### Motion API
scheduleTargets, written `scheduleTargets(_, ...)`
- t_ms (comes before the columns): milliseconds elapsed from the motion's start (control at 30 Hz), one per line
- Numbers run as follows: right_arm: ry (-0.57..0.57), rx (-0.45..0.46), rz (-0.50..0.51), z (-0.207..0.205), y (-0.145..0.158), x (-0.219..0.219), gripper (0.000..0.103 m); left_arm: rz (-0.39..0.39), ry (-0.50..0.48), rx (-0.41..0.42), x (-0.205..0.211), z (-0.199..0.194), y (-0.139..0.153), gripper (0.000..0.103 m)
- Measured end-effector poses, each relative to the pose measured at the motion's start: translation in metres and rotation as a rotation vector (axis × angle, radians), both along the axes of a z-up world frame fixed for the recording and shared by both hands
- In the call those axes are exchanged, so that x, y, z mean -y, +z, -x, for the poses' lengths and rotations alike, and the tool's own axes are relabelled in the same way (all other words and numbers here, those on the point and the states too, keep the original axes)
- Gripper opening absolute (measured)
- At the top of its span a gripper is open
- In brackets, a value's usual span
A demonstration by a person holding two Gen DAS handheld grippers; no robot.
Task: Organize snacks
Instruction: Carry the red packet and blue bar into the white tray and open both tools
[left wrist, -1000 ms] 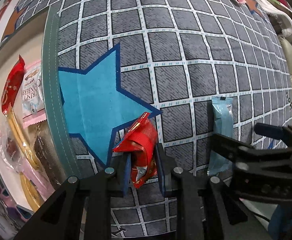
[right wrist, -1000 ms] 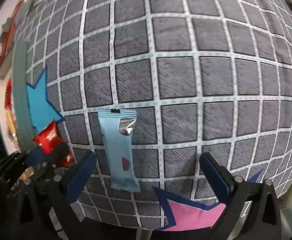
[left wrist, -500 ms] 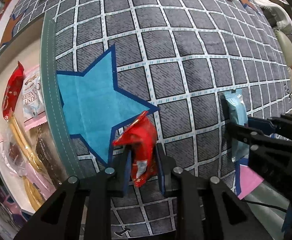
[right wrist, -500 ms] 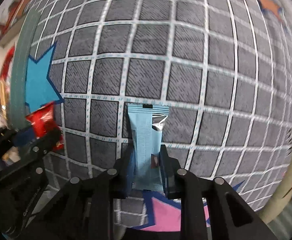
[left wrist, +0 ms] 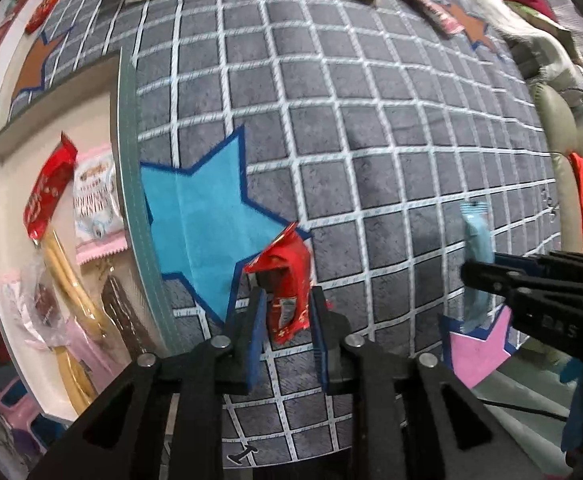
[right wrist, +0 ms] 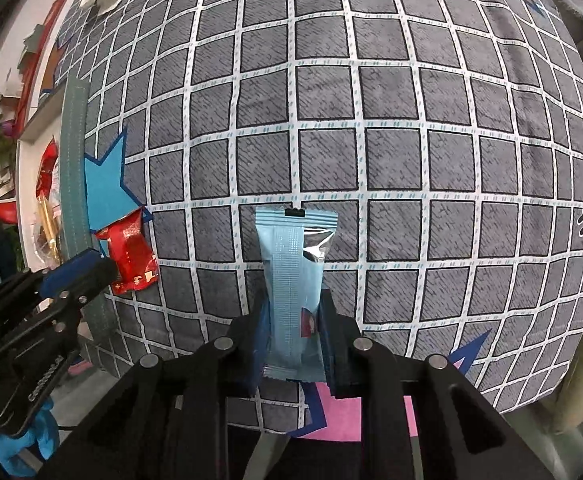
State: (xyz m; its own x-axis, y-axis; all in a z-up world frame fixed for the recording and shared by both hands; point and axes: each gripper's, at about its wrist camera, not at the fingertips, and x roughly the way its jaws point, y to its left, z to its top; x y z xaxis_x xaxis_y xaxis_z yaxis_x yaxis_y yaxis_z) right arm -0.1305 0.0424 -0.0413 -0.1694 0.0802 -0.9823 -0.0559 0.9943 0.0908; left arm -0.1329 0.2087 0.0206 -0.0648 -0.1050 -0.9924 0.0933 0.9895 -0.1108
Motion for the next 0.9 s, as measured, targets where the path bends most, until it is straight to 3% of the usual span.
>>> scheduleTargets(100, -0.004, 0.000, -0.005, 0.018, 0.019, 0.009, 0.025, 0.009, 0.026, -0.016, -0.004, 0.002, -0.012, 0.040)
scheduleTargets(300, -0.013, -0.006, -0.005, 0.030, 0.018, 0.016, 0.025, -0.003, 0.041, -0.056, -0.003, 0.002, -0.038, 0.041)
scheduleTargets(367, -0.015, -0.006, -0.005, 0.034, 0.019, 0.022, 0.025, 0.002, 0.023, -0.032, 0.002, -0.001, -0.038, 0.041)
scheduleTargets(433, -0.015, -0.005, -0.005, 0.036, 0.020, 0.025, 0.025, 0.018, 0.010, -0.032, 0.007, -0.004, -0.038, 0.024)
scheduleTargets(500, -0.009, -0.006, -0.005, 0.037, 0.021, 0.026, 0.025, 0.033, 0.009, -0.026, 0.009, -0.007, -0.037, 0.023)
scheduleTargets(633, -0.007, -0.001, -0.006, 0.037, 0.034, 0.033, 0.025, 0.054, 0.016, 0.006, 0.026, -0.024, -0.022, 0.022)
scheduleTargets(900, 0.039, 0.021, -0.025, 0.020, 0.056, 0.013, 0.025, 0.078, 0.052, 0.092, 0.015, -0.036, 0.029, 0.022)
